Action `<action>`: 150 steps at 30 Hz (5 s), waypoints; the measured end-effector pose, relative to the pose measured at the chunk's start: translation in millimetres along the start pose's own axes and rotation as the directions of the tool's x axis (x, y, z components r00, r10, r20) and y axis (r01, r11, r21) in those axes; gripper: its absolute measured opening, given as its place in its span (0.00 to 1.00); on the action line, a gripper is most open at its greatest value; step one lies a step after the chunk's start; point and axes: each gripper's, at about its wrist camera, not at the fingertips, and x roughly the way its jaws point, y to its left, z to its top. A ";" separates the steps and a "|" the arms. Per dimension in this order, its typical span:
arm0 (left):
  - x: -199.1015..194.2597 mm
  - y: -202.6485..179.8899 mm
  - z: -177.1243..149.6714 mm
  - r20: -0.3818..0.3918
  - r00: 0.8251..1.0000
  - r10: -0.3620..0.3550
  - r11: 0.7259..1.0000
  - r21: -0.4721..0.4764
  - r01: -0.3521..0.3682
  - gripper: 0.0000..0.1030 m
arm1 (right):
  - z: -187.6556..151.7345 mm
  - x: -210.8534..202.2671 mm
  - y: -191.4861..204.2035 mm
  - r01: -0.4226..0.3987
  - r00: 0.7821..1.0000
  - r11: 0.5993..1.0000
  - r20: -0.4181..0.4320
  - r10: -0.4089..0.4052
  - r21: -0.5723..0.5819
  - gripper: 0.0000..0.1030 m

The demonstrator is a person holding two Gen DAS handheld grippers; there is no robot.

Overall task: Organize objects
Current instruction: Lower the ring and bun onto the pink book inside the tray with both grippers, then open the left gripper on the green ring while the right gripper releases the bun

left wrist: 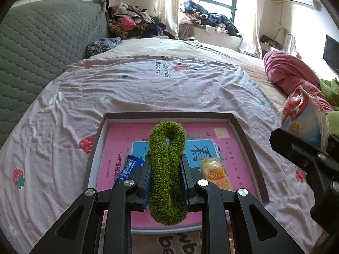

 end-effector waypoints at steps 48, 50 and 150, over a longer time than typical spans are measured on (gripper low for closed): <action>70.5 -19.6 -27.0 -0.068 0.997 0.032 0.997 0.077 -0.027 0.24 | -41.9 83.8 -27.7 0.068 0.986 0.997 -0.147 -0.073 -0.041 0.52; 72.5 -19.3 -27.5 -0.073 0.997 0.037 0.996 0.079 -0.032 0.24 | -42.9 86.6 -28.4 0.069 0.985 0.997 -0.156 -0.075 -0.040 0.52; 83.9 -13.9 -32.1 -0.121 0.992 0.037 0.998 0.053 -0.031 0.55 | -58.7 112.5 -29.7 0.117 0.952 0.988 -0.272 -0.139 -0.096 0.55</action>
